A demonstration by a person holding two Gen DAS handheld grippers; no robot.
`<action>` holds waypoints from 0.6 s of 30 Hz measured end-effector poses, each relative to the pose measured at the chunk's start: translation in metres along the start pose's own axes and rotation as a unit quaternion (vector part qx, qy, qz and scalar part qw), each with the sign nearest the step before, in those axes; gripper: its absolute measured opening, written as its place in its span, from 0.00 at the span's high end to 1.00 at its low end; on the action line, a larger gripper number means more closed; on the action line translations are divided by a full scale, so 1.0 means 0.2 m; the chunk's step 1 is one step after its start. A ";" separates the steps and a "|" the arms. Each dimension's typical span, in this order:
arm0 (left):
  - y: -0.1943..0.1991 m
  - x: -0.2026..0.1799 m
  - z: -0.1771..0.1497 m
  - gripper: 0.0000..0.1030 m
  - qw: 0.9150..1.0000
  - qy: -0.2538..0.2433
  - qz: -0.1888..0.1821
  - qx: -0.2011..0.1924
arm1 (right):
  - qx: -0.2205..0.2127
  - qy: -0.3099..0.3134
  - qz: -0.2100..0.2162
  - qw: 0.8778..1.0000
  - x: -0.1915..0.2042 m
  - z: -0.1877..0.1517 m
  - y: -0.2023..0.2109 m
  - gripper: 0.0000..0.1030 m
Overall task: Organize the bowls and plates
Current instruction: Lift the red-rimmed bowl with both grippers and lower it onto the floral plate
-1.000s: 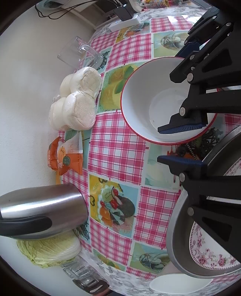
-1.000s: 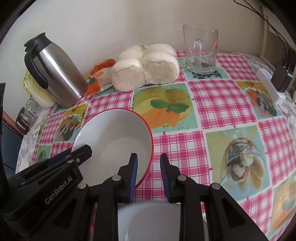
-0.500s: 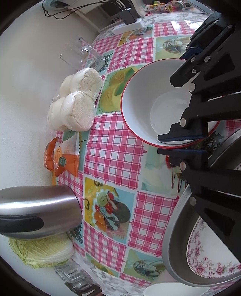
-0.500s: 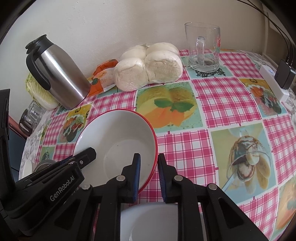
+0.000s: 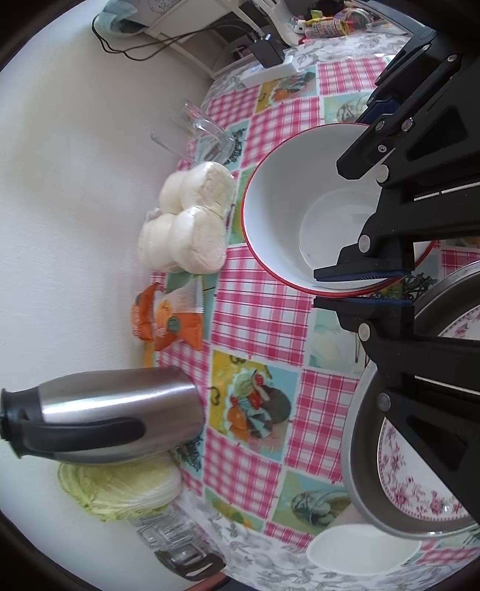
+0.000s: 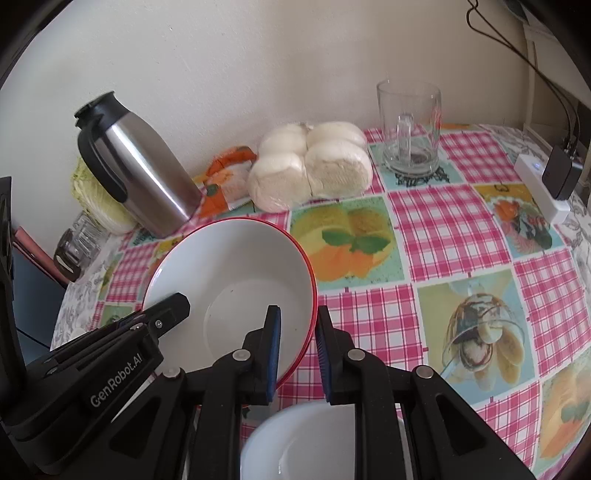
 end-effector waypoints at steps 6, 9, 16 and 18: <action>0.13 0.02 0.03 0.92 1.000 0.004 -0.006 -0.017 | -0.018 0.015 -0.001 1.000 0.07 0.04 0.11 0.81; 0.20 0.04 0.03 0.92 1.000 0.007 -0.004 -0.022 | -0.021 0.023 0.002 1.000 0.11 0.04 0.15 0.81; 0.34 0.08 0.01 0.92 0.999 0.016 -0.002 -0.029 | -0.022 0.037 0.004 0.999 0.19 0.01 0.25 0.81; 0.37 0.09 0.00 0.92 0.999 0.019 -0.003 -0.030 | -0.024 0.039 0.003 0.999 0.22 0.01 0.28 0.81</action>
Point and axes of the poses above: each gripper's, at about its wrist camera, not at the fingertips, and y roughly against the way its jaws point, x to its left, z to its top, the point moved 3 cm from there along -y, roughly the way its jaws point, and after that the axes turned 3 degrees about z, right-handed, at the moved point
